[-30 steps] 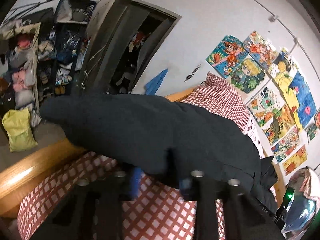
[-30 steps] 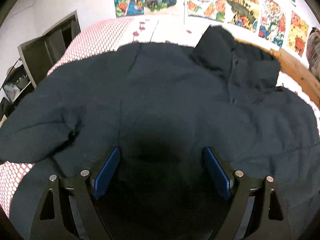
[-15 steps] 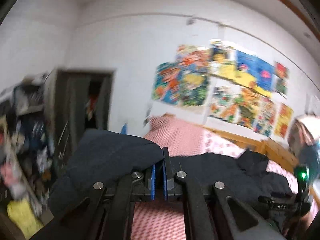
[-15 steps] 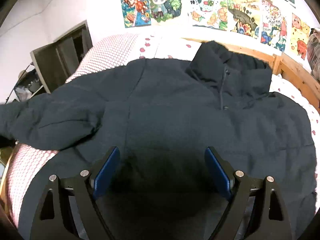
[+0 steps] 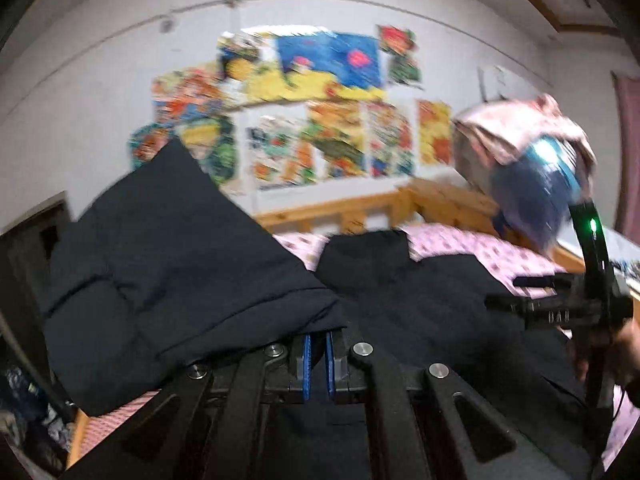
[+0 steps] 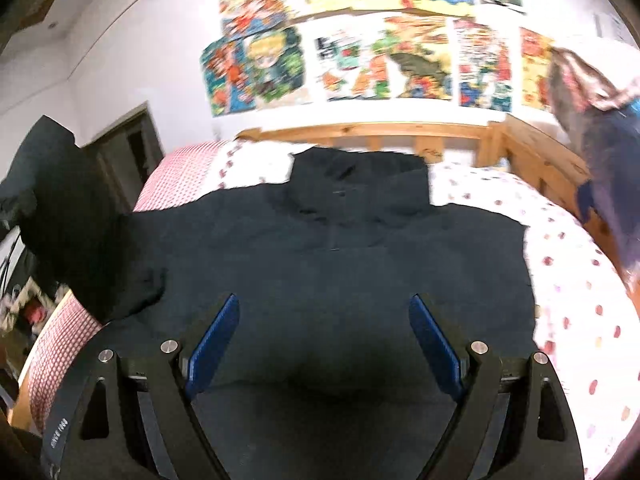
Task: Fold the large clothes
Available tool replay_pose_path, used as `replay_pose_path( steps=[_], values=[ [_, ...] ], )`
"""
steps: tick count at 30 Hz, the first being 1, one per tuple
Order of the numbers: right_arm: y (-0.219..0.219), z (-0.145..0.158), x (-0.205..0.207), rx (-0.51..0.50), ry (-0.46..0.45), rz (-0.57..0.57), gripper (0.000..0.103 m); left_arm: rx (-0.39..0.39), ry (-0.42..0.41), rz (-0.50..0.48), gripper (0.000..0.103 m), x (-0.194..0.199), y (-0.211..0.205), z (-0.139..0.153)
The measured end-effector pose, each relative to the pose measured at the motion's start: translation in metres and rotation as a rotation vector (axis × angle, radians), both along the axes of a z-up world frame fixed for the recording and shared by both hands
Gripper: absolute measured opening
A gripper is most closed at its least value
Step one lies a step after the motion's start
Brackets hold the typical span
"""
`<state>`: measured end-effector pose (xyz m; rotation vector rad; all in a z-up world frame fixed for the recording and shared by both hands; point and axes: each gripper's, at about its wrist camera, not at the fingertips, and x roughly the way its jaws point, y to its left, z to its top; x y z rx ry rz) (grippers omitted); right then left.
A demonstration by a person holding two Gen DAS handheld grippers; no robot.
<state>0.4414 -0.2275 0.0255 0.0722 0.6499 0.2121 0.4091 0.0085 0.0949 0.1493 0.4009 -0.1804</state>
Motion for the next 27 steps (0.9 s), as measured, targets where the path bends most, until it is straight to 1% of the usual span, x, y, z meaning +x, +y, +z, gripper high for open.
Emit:
replay_pose_path(
  steps=[4, 7, 9, 13, 17, 20, 22, 23, 25, 26, 27],
  values=[
    [-0.041, -0.009, 0.002, 0.052, 0.016, -0.032, 0.083, 0.04, 0.082, -0.099, 0.005, 0.013, -0.043, -0.03],
    [-0.067, -0.022, 0.007, 0.082, 0.035, -0.05, 0.083, 0.09, 0.153, -0.172, 0.005, 0.02, -0.074, -0.055],
    [-0.083, -0.031, 0.013, 0.116, 0.049, -0.057, 0.083, 0.132, 0.214, -0.221, 0.005, 0.024, -0.093, -0.076],
    [-0.104, -0.053, 0.022, 0.18, 0.074, -0.069, 0.083, 0.201, 0.314, -0.283, 0.005, 0.03, -0.116, -0.107],
    [-0.12, -0.077, 0.029, 0.248, 0.112, -0.072, 0.083, 0.257, 0.393, -0.309, 0.006, 0.031, -0.125, -0.126],
    [-0.129, -0.095, 0.038, 0.32, 0.144, -0.065, 0.083, 0.263, 0.432, -0.321, 0.006, 0.032, -0.124, -0.134],
    [-0.133, -0.105, 0.042, 0.404, 0.164, -0.045, 0.083, 0.246, 0.45, -0.325, 0.007, 0.032, -0.121, -0.136],
    [-0.133, -0.109, 0.04, 0.442, 0.171, -0.032, 0.083, 0.233, 0.461, -0.327, 0.007, 0.033, -0.119, -0.136],
    [-0.131, -0.12, 0.046, 0.572, 0.2, 0.021, 0.083, 0.192, 0.484, -0.332, 0.011, 0.033, -0.112, -0.136],
    [-0.131, -0.123, 0.046, 0.606, 0.209, 0.039, 0.083, 0.168, 0.492, -0.336, 0.013, 0.033, -0.11, -0.136],
    [-0.127, -0.127, 0.048, 0.646, 0.219, 0.063, 0.083, 0.143, 0.499, -0.342, 0.018, 0.032, -0.109, -0.135]
  ],
)
